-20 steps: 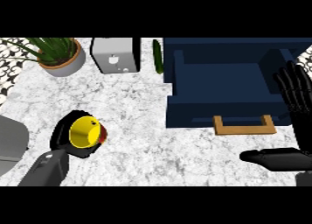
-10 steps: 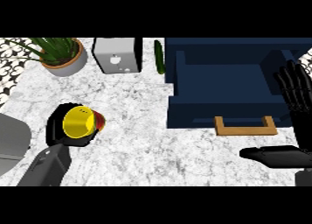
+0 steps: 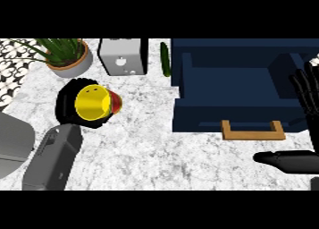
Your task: Pick up the cup, place it into the drawer and close the drawer
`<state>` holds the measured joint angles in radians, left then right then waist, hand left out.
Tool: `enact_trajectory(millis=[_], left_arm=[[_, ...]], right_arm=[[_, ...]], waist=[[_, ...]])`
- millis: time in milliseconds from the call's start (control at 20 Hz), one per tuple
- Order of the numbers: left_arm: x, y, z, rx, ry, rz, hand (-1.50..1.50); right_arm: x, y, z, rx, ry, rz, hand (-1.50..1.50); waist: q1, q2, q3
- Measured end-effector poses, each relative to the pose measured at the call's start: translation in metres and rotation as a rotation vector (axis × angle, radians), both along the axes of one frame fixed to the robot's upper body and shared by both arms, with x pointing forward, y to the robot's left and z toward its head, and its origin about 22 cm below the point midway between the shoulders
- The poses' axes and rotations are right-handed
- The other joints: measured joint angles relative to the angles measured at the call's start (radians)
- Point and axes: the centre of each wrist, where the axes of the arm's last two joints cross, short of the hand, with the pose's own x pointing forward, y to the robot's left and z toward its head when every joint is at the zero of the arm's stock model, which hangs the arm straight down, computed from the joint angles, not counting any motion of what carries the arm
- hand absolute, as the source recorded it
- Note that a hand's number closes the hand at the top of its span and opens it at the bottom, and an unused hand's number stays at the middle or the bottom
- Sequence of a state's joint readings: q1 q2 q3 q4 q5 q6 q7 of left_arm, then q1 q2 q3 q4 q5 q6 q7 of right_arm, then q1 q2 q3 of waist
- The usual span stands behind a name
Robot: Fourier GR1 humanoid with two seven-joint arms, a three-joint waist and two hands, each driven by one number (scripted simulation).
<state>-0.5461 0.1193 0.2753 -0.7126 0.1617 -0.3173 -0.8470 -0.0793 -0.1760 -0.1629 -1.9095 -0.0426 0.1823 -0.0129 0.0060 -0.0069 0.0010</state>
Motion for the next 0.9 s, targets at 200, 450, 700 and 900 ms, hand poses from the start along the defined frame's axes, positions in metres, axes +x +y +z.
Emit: enact_trajectory(millis=[200,450,700,900], left_arm=[[0.018,-0.033,0.044,0.033,-0.058,-0.039,1.50],[0.034,-0.076,0.100,0.073,-0.093,-0.080,1.50],[0.047,-0.121,0.149,0.134,-0.093,-0.108,1.50],[0.052,-0.151,0.182,0.176,-0.080,-0.113,1.50]], right_arm=[[-0.002,-0.007,-0.003,0.000,0.002,-0.002,-1.50],[-0.009,-0.002,-0.007,-0.001,-0.001,0.000,-1.50],[-0.002,-0.002,-0.011,0.001,-0.006,-0.002,-1.50],[-0.003,-0.006,-0.006,0.005,-0.011,0.005,-1.50]], waist=[[0.001,0.000,0.000],[-0.004,0.001,0.000],[-0.012,0.005,-0.001],[-0.018,0.006,0.000]])
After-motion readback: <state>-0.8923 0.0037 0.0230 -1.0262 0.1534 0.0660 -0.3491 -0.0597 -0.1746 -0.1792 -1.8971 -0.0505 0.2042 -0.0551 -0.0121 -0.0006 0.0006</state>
